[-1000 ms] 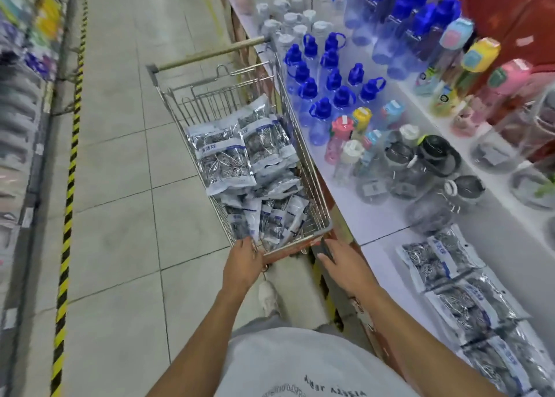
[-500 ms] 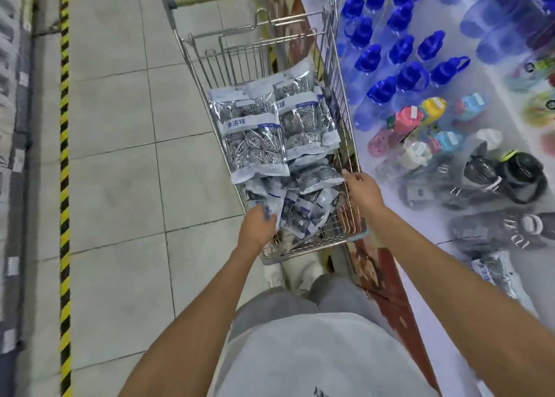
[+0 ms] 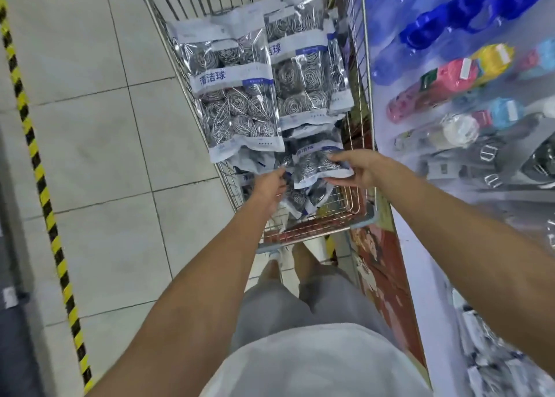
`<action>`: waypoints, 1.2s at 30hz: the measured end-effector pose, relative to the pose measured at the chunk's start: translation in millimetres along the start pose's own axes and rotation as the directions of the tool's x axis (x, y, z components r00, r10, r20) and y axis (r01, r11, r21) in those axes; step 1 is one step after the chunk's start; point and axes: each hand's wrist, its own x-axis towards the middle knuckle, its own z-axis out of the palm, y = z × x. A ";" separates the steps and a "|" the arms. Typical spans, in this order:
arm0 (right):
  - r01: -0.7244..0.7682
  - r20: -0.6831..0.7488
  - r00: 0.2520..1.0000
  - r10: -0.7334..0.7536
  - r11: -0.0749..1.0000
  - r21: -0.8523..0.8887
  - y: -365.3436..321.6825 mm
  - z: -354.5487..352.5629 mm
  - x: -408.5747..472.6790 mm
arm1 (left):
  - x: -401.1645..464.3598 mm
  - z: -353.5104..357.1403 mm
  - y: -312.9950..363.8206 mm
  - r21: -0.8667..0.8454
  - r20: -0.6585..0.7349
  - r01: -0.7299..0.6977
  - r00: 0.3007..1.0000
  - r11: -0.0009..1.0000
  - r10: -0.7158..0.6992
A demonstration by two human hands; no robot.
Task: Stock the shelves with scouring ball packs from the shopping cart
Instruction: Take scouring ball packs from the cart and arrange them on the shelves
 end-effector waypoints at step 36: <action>0.232 -0.089 0.972 -0.216 0.942 0.242 172.0 -79.2 -46.0 | 34.4 22.1 -46.8 -0.792 0.098 0.111 0.994 0.600 -0.055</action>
